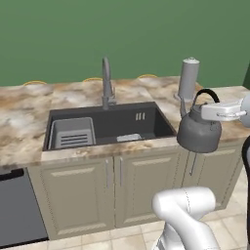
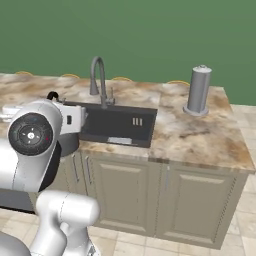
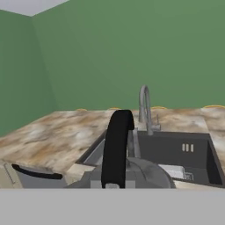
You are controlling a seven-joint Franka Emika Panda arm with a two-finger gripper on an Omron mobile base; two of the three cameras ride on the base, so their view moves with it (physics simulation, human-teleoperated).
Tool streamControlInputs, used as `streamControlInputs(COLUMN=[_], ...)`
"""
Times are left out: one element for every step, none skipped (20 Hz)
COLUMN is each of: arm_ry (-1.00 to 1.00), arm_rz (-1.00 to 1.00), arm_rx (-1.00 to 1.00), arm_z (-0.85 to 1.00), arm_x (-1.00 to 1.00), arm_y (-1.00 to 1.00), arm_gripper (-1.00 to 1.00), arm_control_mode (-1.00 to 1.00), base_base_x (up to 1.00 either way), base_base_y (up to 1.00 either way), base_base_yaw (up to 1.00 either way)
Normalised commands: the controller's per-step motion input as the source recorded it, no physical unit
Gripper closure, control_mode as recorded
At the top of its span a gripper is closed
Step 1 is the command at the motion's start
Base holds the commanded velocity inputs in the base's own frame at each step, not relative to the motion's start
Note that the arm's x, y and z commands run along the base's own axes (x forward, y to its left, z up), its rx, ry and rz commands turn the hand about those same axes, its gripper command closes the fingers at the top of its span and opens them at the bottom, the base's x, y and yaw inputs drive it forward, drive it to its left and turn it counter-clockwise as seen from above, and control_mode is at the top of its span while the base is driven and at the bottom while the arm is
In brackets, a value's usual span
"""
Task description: Open the cabinet, pick the kettle from the cabinet, and place it in the sink.
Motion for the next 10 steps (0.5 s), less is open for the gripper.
streamControlInputs(arm_ry=[0.00,0.00,0.00,0.00,0.00,0.00,0.00,0.00,0.00,0.00], arm_rz=[0.00,0.00,0.00,0.00,0.00,0.00,0.00,0.00,0.00,0.00], arm_rx=[0.00,0.00,0.00,0.00,0.00,0.00,0.00,0.00,0.00,0.00], arm_z=[0.00,0.00,0.00,0.00,0.00,0.00,0.00,0.00,0.00,0.00], arm_x=[0.00,0.00,0.00,0.00,0.00,0.00,0.00,0.00,0.00,0.00], arm_y=[0.00,0.00,0.00,0.00,0.00,0.00,0.00,0.00,0.00,0.00], arm_gripper=[1.00,1.00,1.00,1.00,1.00,1.00,1.00,1.00,1.00,1.00], arm_control_mode=[1.00,1.00,1.00,1.00,1.00,1.00,1.00,1.00,1.00,1.00], base_base_x=[0.29,0.30,0.28,0.32,0.35,0.36,0.37,0.37,0.37,0.36], base_base_y=[-0.34,-0.33,-0.33,-0.35,-0.35,-0.35,-0.33,-0.33,-0.33,-0.33], base_base_yaw=[-0.03,-0.03,-0.03,-0.03,-0.06,-0.06,-0.09,-0.10,-0.11,-0.11])
